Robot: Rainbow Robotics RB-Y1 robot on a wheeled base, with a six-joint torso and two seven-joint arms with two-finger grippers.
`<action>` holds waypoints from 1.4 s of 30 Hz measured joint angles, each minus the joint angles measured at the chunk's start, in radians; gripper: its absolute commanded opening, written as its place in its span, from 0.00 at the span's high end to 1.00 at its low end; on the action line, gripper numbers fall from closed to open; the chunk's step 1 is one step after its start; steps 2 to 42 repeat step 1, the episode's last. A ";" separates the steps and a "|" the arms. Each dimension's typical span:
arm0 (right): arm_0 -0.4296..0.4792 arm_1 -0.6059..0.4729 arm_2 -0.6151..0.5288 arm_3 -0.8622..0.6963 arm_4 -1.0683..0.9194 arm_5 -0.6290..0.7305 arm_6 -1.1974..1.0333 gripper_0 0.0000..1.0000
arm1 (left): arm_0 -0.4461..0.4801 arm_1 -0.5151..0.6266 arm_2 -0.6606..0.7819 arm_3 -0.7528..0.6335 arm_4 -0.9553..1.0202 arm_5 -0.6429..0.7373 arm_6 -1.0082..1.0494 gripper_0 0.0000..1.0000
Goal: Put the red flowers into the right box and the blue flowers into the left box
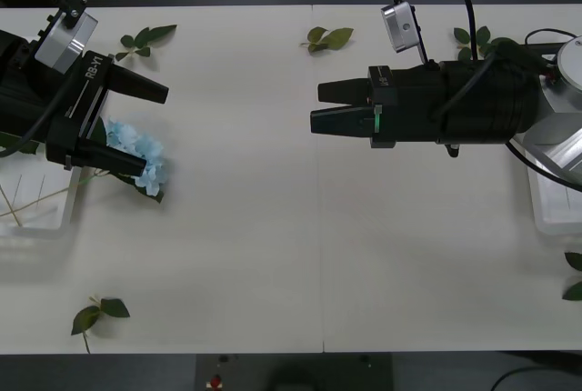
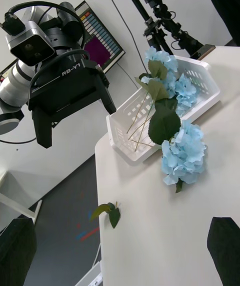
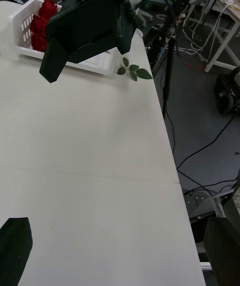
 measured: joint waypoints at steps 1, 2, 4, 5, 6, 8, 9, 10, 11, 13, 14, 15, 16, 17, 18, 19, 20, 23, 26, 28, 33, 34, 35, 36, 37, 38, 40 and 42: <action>0.000 0.000 0.000 0.000 0.000 0.000 0.000 0.00 | 0.000 0.000 0.000 0.000 0.000 0.000 0.000 0.00; 0.000 0.000 0.000 0.000 0.000 0.000 0.000 0.00 | 0.000 0.000 0.000 0.000 0.000 0.000 0.000 0.00; 0.000 0.000 0.000 0.000 0.000 0.000 0.000 0.00 | 0.000 0.000 0.000 0.000 0.000 0.000 0.000 0.00; 0.000 0.000 0.000 0.000 0.000 0.000 0.000 0.00 | 0.000 0.000 0.000 0.000 0.000 0.000 0.000 0.00; 0.000 0.000 0.000 0.000 0.000 0.000 0.000 0.00 | 0.000 0.000 0.000 0.000 0.000 0.000 0.000 0.00; 0.000 0.000 0.000 0.000 0.000 0.000 0.000 0.00 | 0.000 0.000 0.000 0.000 0.000 0.000 0.000 0.00; 0.000 0.000 0.000 0.000 0.000 0.000 0.000 0.00 | 0.000 0.000 0.000 0.000 0.000 0.000 0.000 0.00; 0.000 0.000 0.000 0.000 0.000 0.000 0.000 0.00 | 0.000 0.000 0.000 0.000 0.000 0.000 0.000 0.00; 0.000 0.000 0.000 0.000 0.000 0.000 0.000 0.00 | 0.000 0.000 0.000 0.000 0.000 0.000 0.000 0.00; 0.000 0.000 0.000 0.000 0.000 0.000 0.000 0.00 | 0.000 0.000 0.000 0.000 0.000 0.000 0.000 0.00; 0.000 0.000 0.000 0.000 0.000 0.000 0.000 0.00 | 0.000 0.000 0.000 0.000 0.000 0.000 0.000 0.00; 0.000 0.000 0.000 0.000 0.000 0.000 0.000 0.00 | 0.000 0.000 0.000 0.000 0.000 0.000 0.000 0.00; 0.000 0.000 0.000 0.000 0.000 0.000 0.000 0.00 | 0.000 0.000 0.000 0.000 0.000 0.000 0.000 0.00; 0.000 0.000 0.000 0.000 0.000 0.000 0.000 0.00 | 0.000 0.000 0.000 0.000 0.000 0.000 0.000 0.00; 0.000 0.000 0.000 0.000 0.000 0.000 0.000 0.00 | 0.000 0.000 0.000 0.000 0.000 0.000 0.000 0.00; 0.000 0.000 0.000 0.000 0.000 0.000 0.000 0.00 | 0.000 0.000 0.000 0.000 0.000 0.000 0.000 0.00; 0.000 0.000 0.000 0.000 0.000 0.000 0.000 0.00 | 0.000 0.000 0.000 0.000 0.000 0.000 0.000 0.00; 0.000 0.000 0.000 0.000 0.000 0.000 0.000 0.00 | 0.000 0.000 0.000 0.000 0.000 0.000 0.000 0.00; 0.000 0.000 0.000 0.000 0.000 0.000 0.000 0.00 | 0.000 0.000 0.000 0.000 0.000 0.000 0.000 0.00; 0.000 0.000 0.000 0.000 0.000 0.000 0.000 0.00 | 0.000 0.000 0.000 0.000 0.000 0.000 0.000 0.00; 0.000 0.000 0.000 0.000 0.000 0.000 0.000 0.00 | 0.000 0.000 0.000 0.000 0.000 0.000 0.000 0.00; 0.000 0.000 0.000 0.000 0.000 0.000 0.000 0.00 | 0.000 0.000 0.000 0.000 0.000 0.000 0.000 0.00; 0.000 0.000 0.000 0.000 0.000 0.000 0.000 0.00 | 0.000 0.000 0.000 0.000 0.000 0.000 0.000 0.00; 0.000 0.000 0.000 0.000 0.000 0.000 0.000 0.00 | 0.000 0.000 0.000 0.000 0.000 0.000 0.000 0.00; 0.000 0.000 0.000 0.000 0.000 0.000 0.000 0.00 | 0.000 0.000 0.000 0.000 0.000 0.000 0.000 0.00; 0.000 0.000 0.000 0.000 0.000 0.000 0.000 0.00 | 0.000 0.000 0.000 0.000 0.000 0.000 0.000 0.00; 0.000 0.000 0.000 0.000 0.000 0.000 0.000 0.00 | 0.000 0.000 0.000 0.000 0.000 0.000 0.000 0.00; 0.000 0.000 0.000 0.000 0.000 0.000 0.000 0.00 | 0.000 0.000 0.000 0.000 0.000 0.000 0.000 0.00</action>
